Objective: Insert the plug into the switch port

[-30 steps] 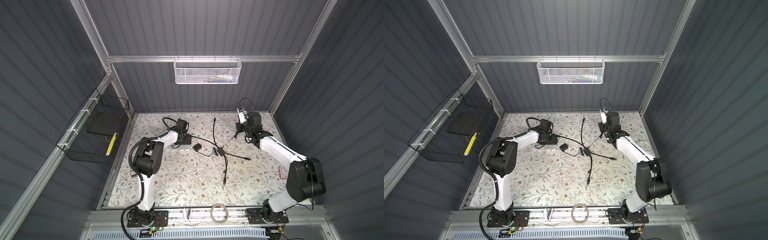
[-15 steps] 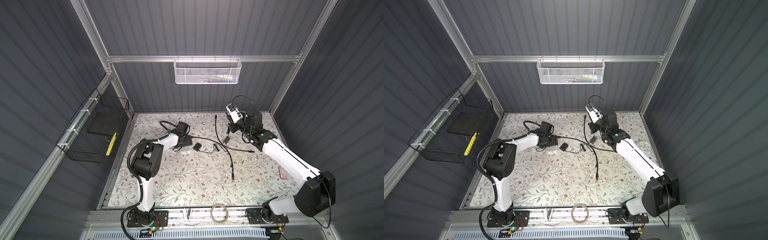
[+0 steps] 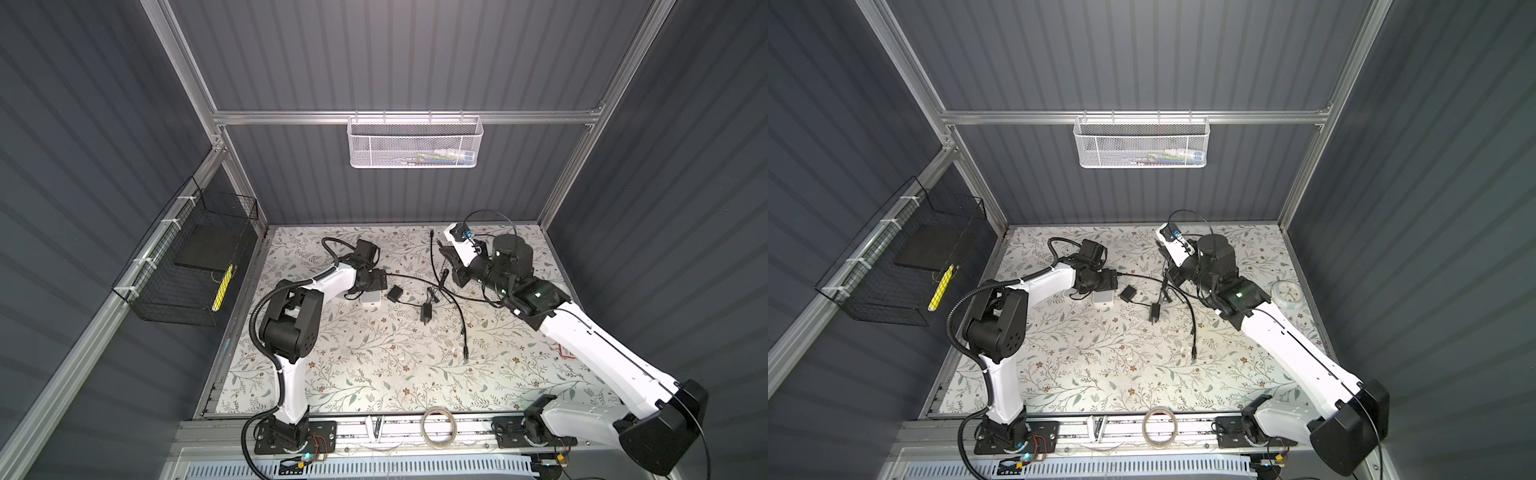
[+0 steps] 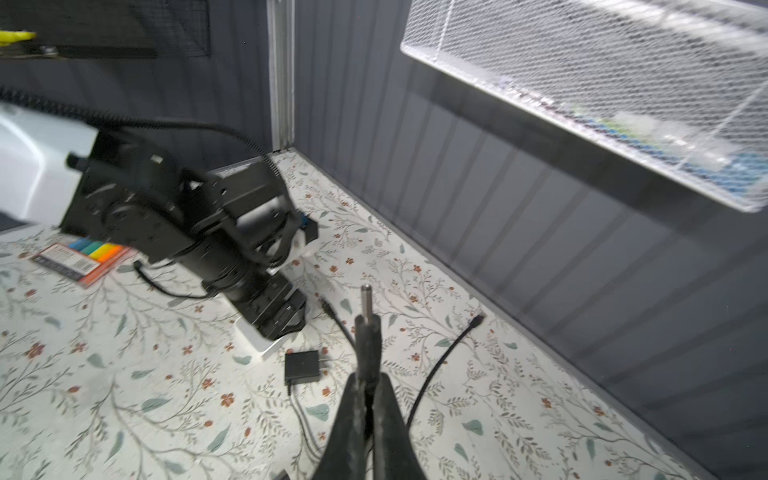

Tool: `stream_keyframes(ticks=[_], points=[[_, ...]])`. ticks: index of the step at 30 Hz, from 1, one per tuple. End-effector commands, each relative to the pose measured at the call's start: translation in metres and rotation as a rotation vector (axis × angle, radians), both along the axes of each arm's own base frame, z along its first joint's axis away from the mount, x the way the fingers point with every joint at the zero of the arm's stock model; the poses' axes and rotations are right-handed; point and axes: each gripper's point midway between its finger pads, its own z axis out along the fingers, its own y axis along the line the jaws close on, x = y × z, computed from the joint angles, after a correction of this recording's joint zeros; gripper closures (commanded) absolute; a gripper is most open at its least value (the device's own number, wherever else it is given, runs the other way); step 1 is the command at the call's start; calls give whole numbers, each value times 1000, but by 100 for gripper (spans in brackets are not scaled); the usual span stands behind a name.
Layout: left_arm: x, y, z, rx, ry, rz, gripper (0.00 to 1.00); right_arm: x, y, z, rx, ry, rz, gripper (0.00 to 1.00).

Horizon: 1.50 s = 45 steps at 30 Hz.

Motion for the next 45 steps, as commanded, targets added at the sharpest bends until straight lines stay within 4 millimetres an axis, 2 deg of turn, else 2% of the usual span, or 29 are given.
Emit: stream_keyframes(ticks=[1,6,9,18,23,27,32,36,40,45], points=[[10,-2,20,-16,-28,-125,13,-11,15,-35,19,105,55,100],[17,-11,12,-23,-35,-213,16,-22,27,-83,-26,215,80,100],[22,-17,7,-28,-43,-245,16,-29,31,-99,-46,252,94,100],[35,-32,-13,-24,-43,-385,18,-51,35,-121,-58,337,125,100],[45,-30,-21,-2,-43,-411,18,-71,48,-133,-45,390,195,100],[49,-25,-32,5,-22,-408,19,-79,64,-151,-30,438,228,100],[41,-17,-37,17,7,-405,21,-77,83,-179,-37,505,228,100],[30,1,-32,41,16,-371,22,-75,96,-191,-47,540,227,100],[21,12,-19,31,-1,-338,22,-74,103,-197,-58,553,232,100],[8,6,-17,-33,11,-347,24,-70,105,-198,-62,552,217,100]])
